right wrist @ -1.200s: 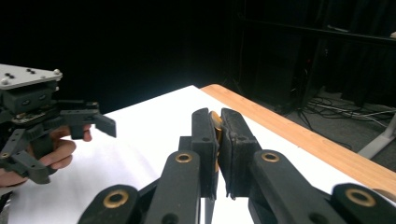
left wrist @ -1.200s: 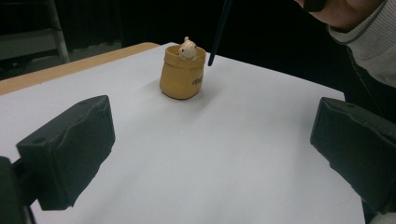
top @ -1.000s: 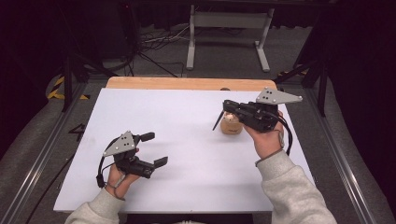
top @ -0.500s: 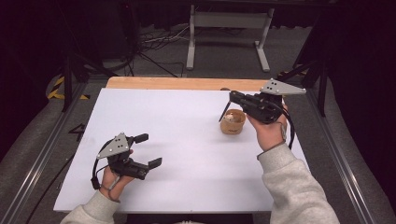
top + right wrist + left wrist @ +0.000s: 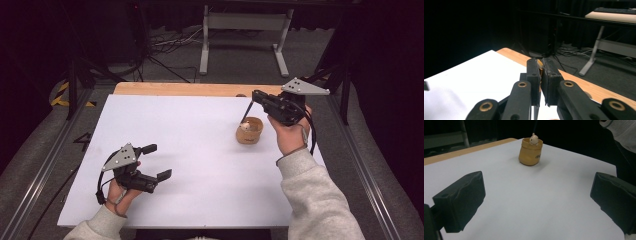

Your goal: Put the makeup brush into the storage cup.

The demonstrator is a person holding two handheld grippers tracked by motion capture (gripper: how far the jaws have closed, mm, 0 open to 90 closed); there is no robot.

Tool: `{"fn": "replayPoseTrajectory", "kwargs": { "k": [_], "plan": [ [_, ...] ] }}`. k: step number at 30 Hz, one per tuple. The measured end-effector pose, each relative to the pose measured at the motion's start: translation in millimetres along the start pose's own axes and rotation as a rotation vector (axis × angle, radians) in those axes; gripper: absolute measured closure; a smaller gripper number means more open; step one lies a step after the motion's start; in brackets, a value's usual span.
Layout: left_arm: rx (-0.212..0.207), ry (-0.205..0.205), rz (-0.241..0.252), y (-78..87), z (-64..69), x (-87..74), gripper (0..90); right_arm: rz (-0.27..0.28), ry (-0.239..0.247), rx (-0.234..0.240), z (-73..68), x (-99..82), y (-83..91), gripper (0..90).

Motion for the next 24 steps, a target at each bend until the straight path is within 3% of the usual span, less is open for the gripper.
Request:
{"fn": "replayPoseTrajectory", "kwargs": {
  "k": [7, 12, 24],
  "plan": [
    [-0.002, -0.004, -0.004, -0.1, 0.5, -0.9, 0.7, -0.01, -0.014, -0.089, 8.3, 0.3, -4.7, 84.9],
    [-0.002, -0.012, -0.017, -1.3, 1.4, -1.7, 0.8, -0.017, -0.017, -0.125, 12.8, -0.4, -9.1, 84.9],
    [-0.01, -0.008, -0.023, -2.1, 2.4, -3.0, 0.7, -0.038, -0.011, -0.147, 19.1, -9.5, -15.4, 84.8]
  ]
}}
Point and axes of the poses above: each handheld gripper's, and its own axes: y roughly backward along the jaws, x roughly out of its top, z roughly to its right, the point moved 3 cm from there along -y, roughly forward along the jaws, and after that the axes turned 6 degrees about y, right-handed, at the moved point
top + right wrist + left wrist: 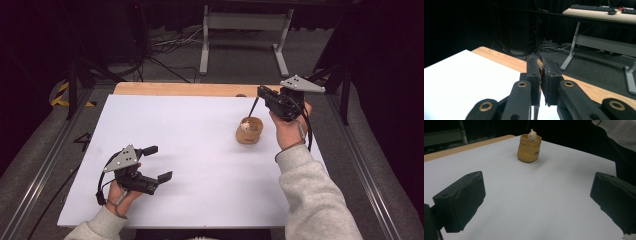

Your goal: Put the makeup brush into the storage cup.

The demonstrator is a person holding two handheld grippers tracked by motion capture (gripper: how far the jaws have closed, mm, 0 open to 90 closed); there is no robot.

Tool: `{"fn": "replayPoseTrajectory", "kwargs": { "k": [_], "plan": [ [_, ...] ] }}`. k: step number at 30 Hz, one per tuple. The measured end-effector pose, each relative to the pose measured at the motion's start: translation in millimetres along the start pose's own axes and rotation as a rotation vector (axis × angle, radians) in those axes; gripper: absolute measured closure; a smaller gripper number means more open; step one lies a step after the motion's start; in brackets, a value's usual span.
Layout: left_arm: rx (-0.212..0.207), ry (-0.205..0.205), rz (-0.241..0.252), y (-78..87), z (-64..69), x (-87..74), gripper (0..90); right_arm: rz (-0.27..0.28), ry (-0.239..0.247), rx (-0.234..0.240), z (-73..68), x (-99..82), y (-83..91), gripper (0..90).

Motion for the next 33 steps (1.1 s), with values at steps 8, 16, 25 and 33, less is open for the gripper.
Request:
{"fn": "replayPoseTrajectory", "kwargs": {
  "k": [8, 16, 25, 33],
  "plan": [
    [-0.001, -0.007, 0.0, -0.6, 0.0, -0.3, 0.7, -0.018, -0.013, 0.005, 1.7, -12.4, -7.5, 84.8],
    [-0.005, -0.002, 0.0, -1.0, 0.3, -0.6, 0.7, -0.04, -0.013, 0.003, 1.6, -21.0, -12.6, 84.6],
    [-0.006, 0.0, -0.001, -0.8, -0.2, -0.5, 0.8, -0.067, -0.013, 0.003, 1.5, -30.3, -19.3, 84.7],
    [-0.008, 0.003, -0.002, -0.9, -0.7, -0.5, 0.7, -0.082, -0.016, 0.002, 2.4, -37.1, -22.7, 83.9]
  ]
}}
Point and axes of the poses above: each handheld gripper's, and its own axes: y roughly backward along the jaws, x roughly out of its top, z roughly to its right, the point moved 3 cm from there along -y, roughly forward along the jaws, and after that the axes turned 6 degrees about y, right-handed, at the moved point
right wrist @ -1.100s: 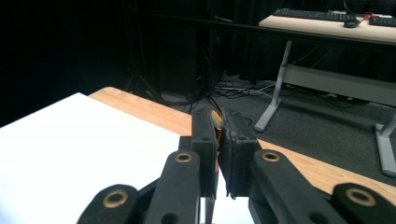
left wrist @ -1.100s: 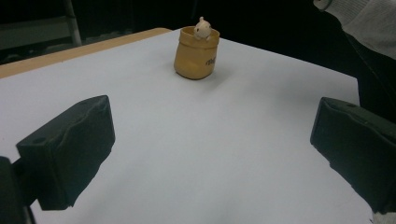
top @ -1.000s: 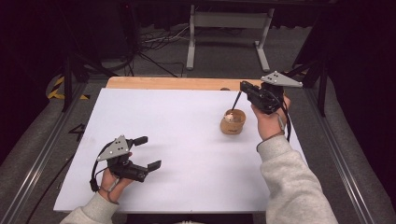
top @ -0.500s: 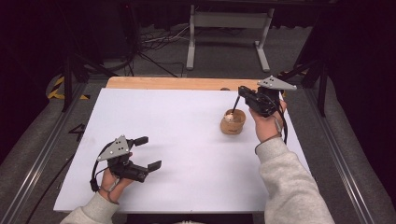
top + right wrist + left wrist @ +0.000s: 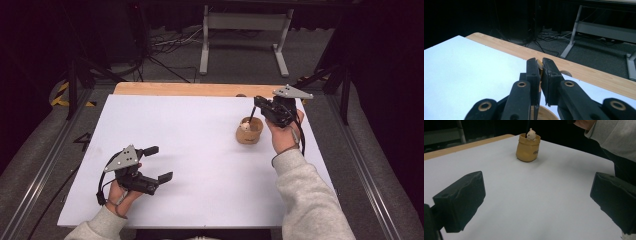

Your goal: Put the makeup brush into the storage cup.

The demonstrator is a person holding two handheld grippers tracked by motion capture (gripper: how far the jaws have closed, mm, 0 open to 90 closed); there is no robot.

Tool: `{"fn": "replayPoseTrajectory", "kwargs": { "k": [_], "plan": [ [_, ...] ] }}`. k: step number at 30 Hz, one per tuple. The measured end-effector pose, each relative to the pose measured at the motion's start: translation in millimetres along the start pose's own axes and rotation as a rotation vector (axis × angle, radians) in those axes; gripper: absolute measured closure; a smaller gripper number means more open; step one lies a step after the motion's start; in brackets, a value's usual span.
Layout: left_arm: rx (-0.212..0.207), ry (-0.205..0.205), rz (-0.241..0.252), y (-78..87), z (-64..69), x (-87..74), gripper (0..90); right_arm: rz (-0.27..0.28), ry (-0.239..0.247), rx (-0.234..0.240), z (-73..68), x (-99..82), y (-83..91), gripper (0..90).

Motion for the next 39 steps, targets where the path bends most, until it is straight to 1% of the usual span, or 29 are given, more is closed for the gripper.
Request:
{"fn": "replayPoseTrajectory", "kwargs": {
  "k": [1, 2, 3, 4, 5, 6, 9, 12, 14, 16, 19, 20, 23, 26, 27, 29, 30, 31, 33, 34, 35, 36, 38, 39],
  "plan": [
    [-0.001, 0.001, 0.0, 0.1, -0.1, 0.0, 0.7, -0.001, -0.002, 0.001, 0.2, -0.5, 0.0, 83.5],
    [0.0, 0.001, 0.0, 0.1, -0.4, 0.0, 0.7, -0.005, -0.003, 0.001, 0.5, -0.8, 0.2, 79.0],
    [-0.001, 0.001, -0.001, 0.0, -0.2, -0.1, 0.7, 0.003, -0.01, 0.011, 1.1, -1.0, 0.5, 67.7],
    [-0.001, 0.001, -0.001, 0.0, -0.2, -0.1, 0.7, 0.017, -0.012, 0.018, 1.9, -0.8, 1.5, 59.5],
    [-0.001, 0.001, -0.001, 0.0, -0.1, -0.1, 0.7, 0.023, -0.011, 0.019, 2.5, -0.6, 2.3, 54.8],
    [-0.002, 0.003, 0.001, 0.0, 0.1, -0.1, 0.7, 0.033, -0.008, 0.023, 3.3, -0.3, 3.6, 47.9],
    [-0.001, 0.003, 0.002, 0.9, -0.2, 0.1, 0.7, 0.046, -0.021, 0.024, 5.8, 0.9, 9.4, 36.7],
    [0.001, 0.007, 0.007, 2.1, -0.3, 0.4, 0.6, 0.062, -0.021, 0.028, 7.4, 2.0, 16.9, 28.8],
    [-0.003, 0.007, 0.008, 2.8, -0.4, 0.7, 0.6, 0.079, -0.01, 0.031, 8.0, 2.6, 23.2, 25.1],
    [-0.003, 0.009, 0.008, 3.5, 0.0, 0.8, 0.6, 0.099, -0.004, 0.044, 8.6, 2.9, 30.2, 22.1],
    [-0.003, 0.0, 0.004, 5.8, 0.8, -0.2, 0.5, 0.121, 0.009, 0.073, 8.4, 2.2, 41.8, 16.2],
    [-0.005, 0.006, 0.005, 6.8, 1.3, -0.7, 0.5, 0.128, 0.015, 0.078, 8.3, 1.8, 44.3, 14.9],
    [-0.006, 0.008, 0.006, 10.6, 1.6, -1.4, 0.5, 0.137, 0.003, 0.105, 6.5, -1.1, 55.5, 8.7],
    [-0.003, 0.012, 0.016, 14.7, 0.9, -1.9, 0.5, 0.161, 0.015, 0.122, 4.0, -4.2, 67.8, 5.3],
    [-0.003, 0.012, 0.016, 14.7, 0.9, -1.9, 0.5, 0.161, 0.015, 0.122, 4.0, -4.2, 67.8, 5.3],
    [-0.002, 0.009, 0.015, 17.2, 0.2, -2.4, 0.5, 0.176, 0.027, 0.139, 2.6, -6.5, 74.7, 4.4],
    [-0.001, 0.014, 0.018, 17.9, 0.4, -2.8, 0.5, 0.18, 0.032, 0.14, 2.0, -7.7, 77.2, 3.6],
    [-0.001, 0.012, 0.017, 18.9, 0.0, -2.9, 0.5, 0.181, 0.036, 0.144, 1.6, -9.0, 79.5, 3.0],
    [0.0, 0.015, 0.02, 20.5, -0.3, -3.2, 0.5, 0.206, 0.04, 0.166, 0.9, -13.2, 84.8, 1.5],
    [-0.001, 0.016, 0.02, 21.3, -0.8, -3.2, 0.5, 0.206, 0.04, 0.166, 0.9, -13.2, 84.8, 1.5],
    [-0.004, 0.019, 0.022, 22.0, -1.1, -3.3, 0.5, 0.213, 0.042, 0.175, 1.0, -14.9, 86.9, 1.3],
    [-0.003, 0.021, 0.027, 23.2, -1.7, -3.6, 0.5, 0.237, 0.048, 0.203, 0.5, -18.4, 91.1, 0.8],
    [-0.001, 0.018, 0.026, 23.9, -2.0, -3.7, 0.5, 0.237, 0.056, 0.205, 0.4, -19.9, 92.7, 0.8],
    [-0.006, 0.026, 0.025, 24.4, -1.6, -4.0, 0.5, 0.236, 0.056, 0.212, -0.1, -21.3, 94.5, 0.7]
  ]
}}
Point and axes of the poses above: each handheld gripper's, and its own axes: y roughly backward along the jaws, x roughly out of its top, z roughly to its right, the point moved 3 cm from there along -y, roughly forward along the jaws, and after that the axes turned 6 degrees about y, right-handed, at the moved point
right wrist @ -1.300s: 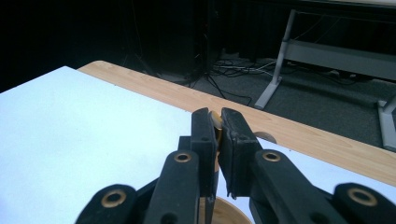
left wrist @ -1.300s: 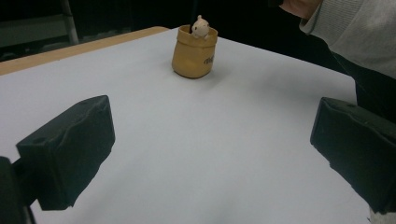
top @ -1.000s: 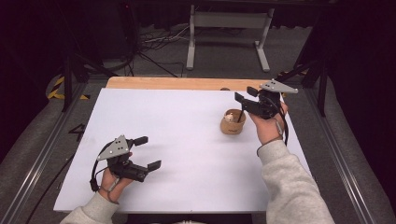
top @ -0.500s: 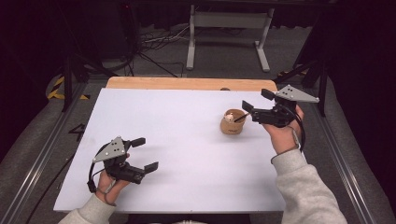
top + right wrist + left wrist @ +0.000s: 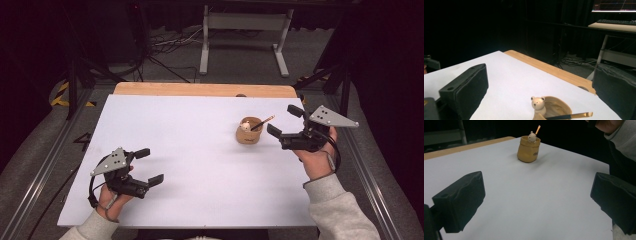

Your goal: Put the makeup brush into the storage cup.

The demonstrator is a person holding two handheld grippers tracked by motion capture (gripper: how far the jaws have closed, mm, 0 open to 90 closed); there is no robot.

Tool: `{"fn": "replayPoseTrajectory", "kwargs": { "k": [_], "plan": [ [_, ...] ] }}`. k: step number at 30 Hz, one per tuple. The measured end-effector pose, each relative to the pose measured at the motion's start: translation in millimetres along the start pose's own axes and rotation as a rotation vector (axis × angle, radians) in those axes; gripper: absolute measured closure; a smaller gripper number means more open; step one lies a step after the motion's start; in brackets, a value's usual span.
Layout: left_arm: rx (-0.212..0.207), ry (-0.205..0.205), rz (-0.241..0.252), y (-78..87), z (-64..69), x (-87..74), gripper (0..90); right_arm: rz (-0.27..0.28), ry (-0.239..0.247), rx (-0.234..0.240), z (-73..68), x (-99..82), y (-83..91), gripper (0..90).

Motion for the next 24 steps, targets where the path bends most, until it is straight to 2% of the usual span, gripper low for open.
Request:
{"fn": "replayPoseTrajectory", "kwargs": {
  "k": [10, 17, 24],
  "plan": [
    [0.004, 0.014, 0.015, 8.9, -3.1, -2.4, 0.5, -0.003, 0.054, 0.043, -10.8, -15.7, 13.8, 0.0],
    [0.007, 0.022, 0.012, 13.3, -5.4, -5.9, 0.5, -0.019, 0.066, 0.071, -18.2, -31.1, 18.4, 0.0],
    [0.007, 0.029, 0.032, 17.5, -7.1, -9.4, 0.5, -0.022, 0.083, 0.099, -28.2, -45.0, 20.1, 0.0]
  ]
}}
Point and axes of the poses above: each handheld gripper's, and its own axes: y roughly backward along the jaws, x roughly out of its top, z roughly to its right, the point moved 3 cm from there along -y, roughly forward along the jaws, and after that the axes turned 6 degrees about y, right-handed, at the moved point
